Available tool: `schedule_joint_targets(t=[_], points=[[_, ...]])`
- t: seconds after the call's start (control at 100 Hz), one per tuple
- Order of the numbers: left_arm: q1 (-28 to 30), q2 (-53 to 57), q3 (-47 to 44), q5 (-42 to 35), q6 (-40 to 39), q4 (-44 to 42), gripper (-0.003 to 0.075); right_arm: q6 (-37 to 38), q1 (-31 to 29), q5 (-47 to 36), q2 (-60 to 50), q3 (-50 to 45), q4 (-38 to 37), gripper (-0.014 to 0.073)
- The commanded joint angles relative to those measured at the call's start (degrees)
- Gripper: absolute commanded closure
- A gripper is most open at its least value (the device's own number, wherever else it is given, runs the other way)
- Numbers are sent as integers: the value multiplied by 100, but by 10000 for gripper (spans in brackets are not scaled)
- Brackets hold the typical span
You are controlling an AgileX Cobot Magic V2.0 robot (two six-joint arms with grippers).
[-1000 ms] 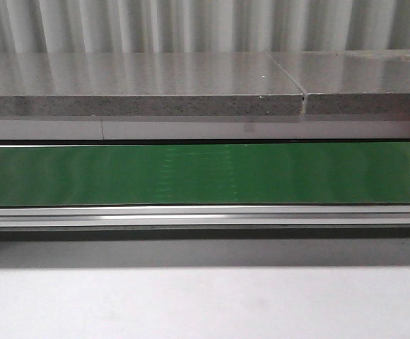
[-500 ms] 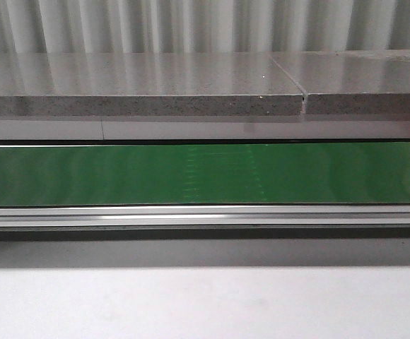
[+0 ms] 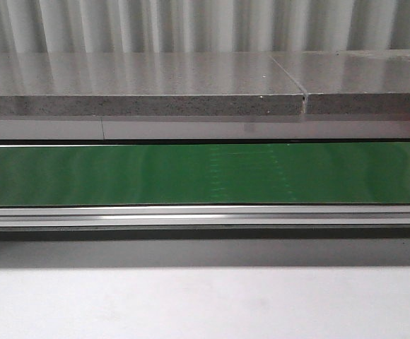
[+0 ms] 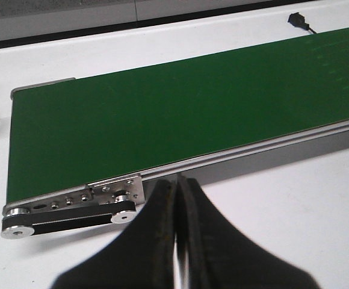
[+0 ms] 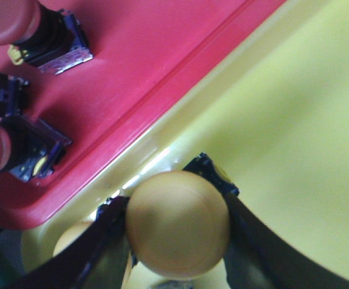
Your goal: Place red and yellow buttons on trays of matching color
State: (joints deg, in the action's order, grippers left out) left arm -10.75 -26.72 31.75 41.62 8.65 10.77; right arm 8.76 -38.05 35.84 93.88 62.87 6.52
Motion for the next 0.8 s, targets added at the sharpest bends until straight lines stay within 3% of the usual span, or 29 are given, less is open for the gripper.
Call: schedule_joint_targets(t=[0.0,0.43,0.79], points=[[-38,-13,154,-376,7,69,740,-3,-39,-420,-90,137,11,314],[-38,-13,154,-376,7,69,740,-3,-39,-719,114,137,222,309],[-38,-13,154,-376,7,69,740,-3,-39,-732,114,137,263,125]])
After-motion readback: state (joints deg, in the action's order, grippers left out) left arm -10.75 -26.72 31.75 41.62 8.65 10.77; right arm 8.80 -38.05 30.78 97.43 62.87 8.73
